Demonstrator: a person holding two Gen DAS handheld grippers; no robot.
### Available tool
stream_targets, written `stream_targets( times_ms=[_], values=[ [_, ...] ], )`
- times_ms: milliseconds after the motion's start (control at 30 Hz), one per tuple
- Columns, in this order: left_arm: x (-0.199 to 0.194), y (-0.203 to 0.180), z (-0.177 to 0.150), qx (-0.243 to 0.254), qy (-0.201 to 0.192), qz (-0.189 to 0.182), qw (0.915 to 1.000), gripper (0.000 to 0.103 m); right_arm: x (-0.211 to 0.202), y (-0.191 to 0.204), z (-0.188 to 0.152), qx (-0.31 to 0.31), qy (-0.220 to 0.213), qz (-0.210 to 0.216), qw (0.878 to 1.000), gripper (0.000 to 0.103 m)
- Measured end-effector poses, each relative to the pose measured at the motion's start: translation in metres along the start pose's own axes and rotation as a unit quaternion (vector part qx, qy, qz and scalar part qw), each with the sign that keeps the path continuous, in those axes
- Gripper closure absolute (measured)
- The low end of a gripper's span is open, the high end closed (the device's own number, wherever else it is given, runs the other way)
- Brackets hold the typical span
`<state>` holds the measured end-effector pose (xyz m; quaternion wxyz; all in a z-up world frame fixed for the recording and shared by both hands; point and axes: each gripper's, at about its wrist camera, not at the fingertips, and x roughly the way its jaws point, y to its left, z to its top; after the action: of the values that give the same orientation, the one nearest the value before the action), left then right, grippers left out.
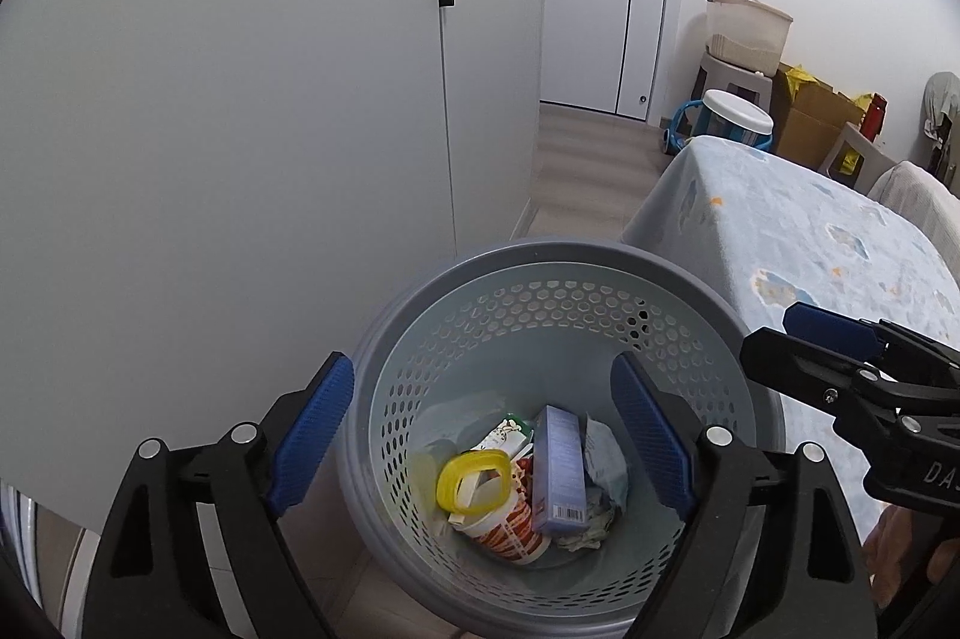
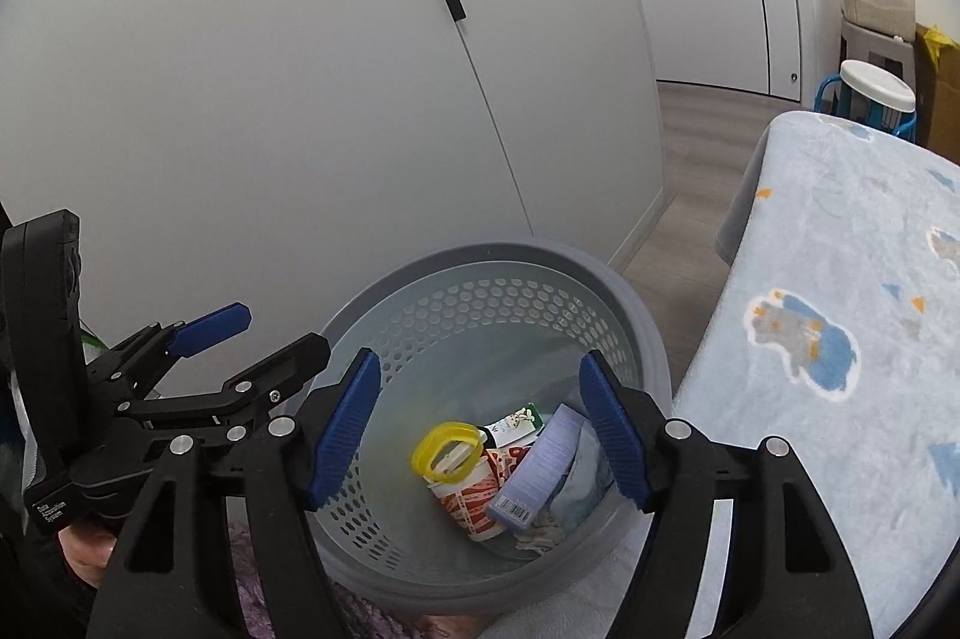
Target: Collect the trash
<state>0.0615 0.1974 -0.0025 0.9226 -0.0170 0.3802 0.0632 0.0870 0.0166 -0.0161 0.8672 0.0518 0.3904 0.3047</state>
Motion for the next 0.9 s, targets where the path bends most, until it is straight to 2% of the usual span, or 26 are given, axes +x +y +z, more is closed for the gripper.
stream_targets(
  times_ms=[900],
  values=[
    [-0.0011,-0.0008,-0.0033,-0.004,-0.001,0.010,0.9999,0.019,-0.0086,0.0014,-0.0087,-0.005,-0.003,-0.014,1.000,0.029]
  ],
)
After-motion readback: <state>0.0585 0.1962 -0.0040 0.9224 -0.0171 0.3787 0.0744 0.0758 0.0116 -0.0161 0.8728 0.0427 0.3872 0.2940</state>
